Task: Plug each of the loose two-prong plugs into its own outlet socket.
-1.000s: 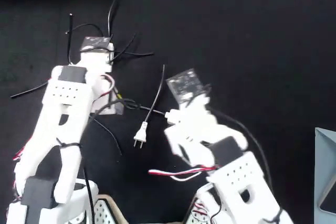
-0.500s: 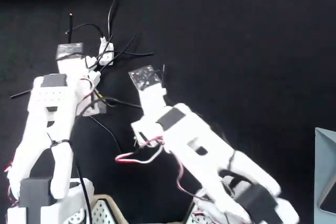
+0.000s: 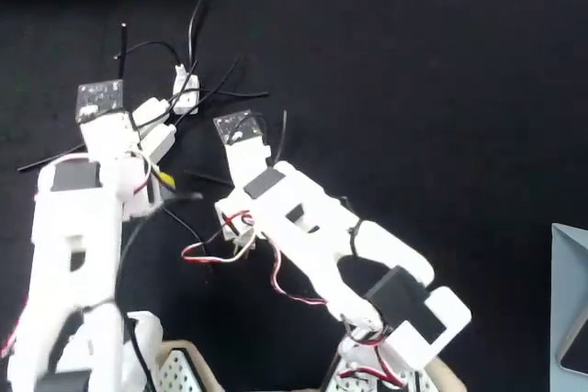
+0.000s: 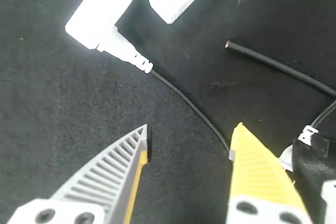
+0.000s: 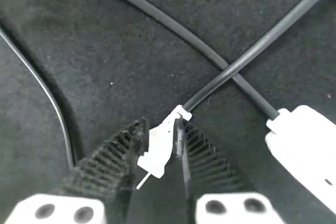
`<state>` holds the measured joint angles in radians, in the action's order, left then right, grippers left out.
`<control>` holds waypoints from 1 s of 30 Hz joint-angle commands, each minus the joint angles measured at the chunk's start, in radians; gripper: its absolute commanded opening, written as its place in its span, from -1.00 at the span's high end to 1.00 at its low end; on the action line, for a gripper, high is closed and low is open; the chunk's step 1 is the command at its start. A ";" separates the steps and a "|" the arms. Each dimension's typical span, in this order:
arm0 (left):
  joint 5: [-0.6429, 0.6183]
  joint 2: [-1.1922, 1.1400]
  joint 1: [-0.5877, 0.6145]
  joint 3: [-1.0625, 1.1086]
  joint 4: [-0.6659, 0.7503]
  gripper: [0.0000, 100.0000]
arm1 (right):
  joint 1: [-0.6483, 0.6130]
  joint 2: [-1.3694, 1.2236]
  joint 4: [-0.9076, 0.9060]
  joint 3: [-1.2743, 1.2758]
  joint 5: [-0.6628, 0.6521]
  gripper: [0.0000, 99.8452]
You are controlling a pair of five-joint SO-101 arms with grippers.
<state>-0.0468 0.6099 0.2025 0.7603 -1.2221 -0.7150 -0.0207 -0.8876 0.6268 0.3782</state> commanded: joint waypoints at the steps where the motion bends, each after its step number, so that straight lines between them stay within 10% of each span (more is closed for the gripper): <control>1: 0.005 0.196 0.007 0.062 0.012 0.49 | -0.009 0.013 -0.054 -0.056 0.014 0.82; 30: 0.003 0.350 0.008 0.188 0.074 0.49 | -0.095 -0.130 -0.130 -0.179 0.078 0.82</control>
<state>-0.0468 0.9429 0.2025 0.9521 -1.1669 -0.7656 -0.1281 -1.0273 0.4902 0.4457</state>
